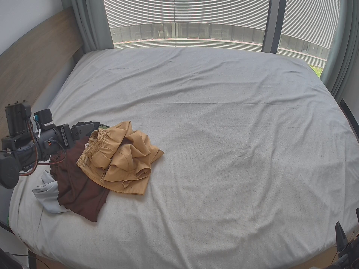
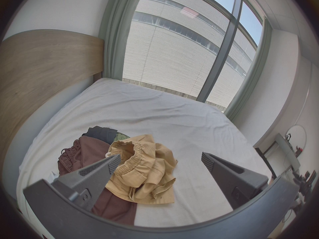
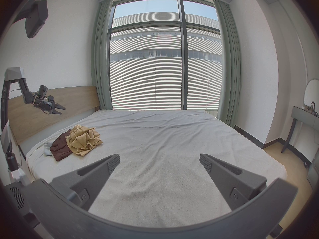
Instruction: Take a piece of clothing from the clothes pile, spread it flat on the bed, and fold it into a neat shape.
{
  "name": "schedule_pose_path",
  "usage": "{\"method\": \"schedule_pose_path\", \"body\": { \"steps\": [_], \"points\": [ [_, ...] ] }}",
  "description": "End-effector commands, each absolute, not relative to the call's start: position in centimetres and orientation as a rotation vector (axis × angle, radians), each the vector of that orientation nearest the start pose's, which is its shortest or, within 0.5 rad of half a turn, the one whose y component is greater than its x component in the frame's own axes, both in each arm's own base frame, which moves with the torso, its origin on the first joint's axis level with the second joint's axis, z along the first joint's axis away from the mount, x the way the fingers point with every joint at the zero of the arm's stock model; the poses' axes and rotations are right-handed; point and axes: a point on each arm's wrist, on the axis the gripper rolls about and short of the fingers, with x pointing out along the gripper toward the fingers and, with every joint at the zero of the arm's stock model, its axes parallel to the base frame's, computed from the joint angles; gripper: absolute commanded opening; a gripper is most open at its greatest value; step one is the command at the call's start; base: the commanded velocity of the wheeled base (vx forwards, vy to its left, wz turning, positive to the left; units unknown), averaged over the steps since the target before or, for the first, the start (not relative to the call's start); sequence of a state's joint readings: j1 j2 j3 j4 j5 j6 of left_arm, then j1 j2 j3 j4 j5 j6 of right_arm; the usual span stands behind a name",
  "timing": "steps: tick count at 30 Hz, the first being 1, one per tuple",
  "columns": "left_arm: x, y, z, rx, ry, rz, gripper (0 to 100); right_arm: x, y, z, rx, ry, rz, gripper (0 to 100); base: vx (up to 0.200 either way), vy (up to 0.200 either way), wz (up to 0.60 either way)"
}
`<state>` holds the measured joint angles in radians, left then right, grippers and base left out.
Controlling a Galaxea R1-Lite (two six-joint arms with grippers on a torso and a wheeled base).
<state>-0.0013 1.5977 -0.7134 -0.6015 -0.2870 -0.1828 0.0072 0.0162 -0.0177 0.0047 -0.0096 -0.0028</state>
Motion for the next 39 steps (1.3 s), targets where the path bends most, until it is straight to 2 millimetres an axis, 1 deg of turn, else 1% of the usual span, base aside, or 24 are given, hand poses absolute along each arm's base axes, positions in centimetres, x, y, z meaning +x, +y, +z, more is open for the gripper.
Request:
{"method": "schedule_pose_path", "body": {
  "steps": [1,6,12,17,19,21,22,27,31,39],
  "points": [
    [29.7,0.5,16.3,-0.188,0.367,-0.241,100,-2.3,0.0,7.6,-0.003,0.002,-0.002,100,0.0,0.0,0.0],
    [31.3,1.3,15.6,-0.179,0.378,-0.272,100,-2.3,0.0,7.6,-0.003,0.002,-0.002,100,0.0,0.0,0.0],
    [32.5,1.3,14.9,-0.192,0.396,-0.332,100,-2.3,0.0,7.6,-0.003,0.002,-0.002,100,0.0,0.0,0.0],
    [33.5,1.6,13.7,-0.178,0.418,-0.378,100,-2.3,0.0,7.6,-0.003,0.002,-0.002,100,0.0,0.0,0.0],
    [34.2,1.7,12.8,-0.152,0.43,-0.407,100,-2.3,0.0,7.6,-0.003,0.002,-0.002,100,0.0,0.0,0.0],
    [34.3,1.7,12.7,-0.149,0.431,-0.409,100,-2.3,0.0,7.6,-0.003,0.002,-0.002,100,0.0,0.0,0.0],
    [35.2,1.8,12.1,-0.128,0.433,-0.414,100,-2.3,0.0,7.6,-0.003,0.002,-0.002,100,0.0,0.0,0.0],
    [36.5,1.9,11.9,-0.119,0.422,-0.422,100,-2.3,0.0,7.6,-0.003,0.002,-0.002,100,0.0,0.0,0.0],
    [37.6,2.1,11.2,-0.126,0.424,-0.446,100,-2.3,0.0,7.6,-0.003,0.002,-0.002,100,0.0,0.0,0.0],
    [38.6,2.6,9.8,-0.149,0.445,-0.489,100,-2.3,0.0,7.6,-0.003,0.002,-0.002,100,0.0,0.0,0.0]
  ]
}}
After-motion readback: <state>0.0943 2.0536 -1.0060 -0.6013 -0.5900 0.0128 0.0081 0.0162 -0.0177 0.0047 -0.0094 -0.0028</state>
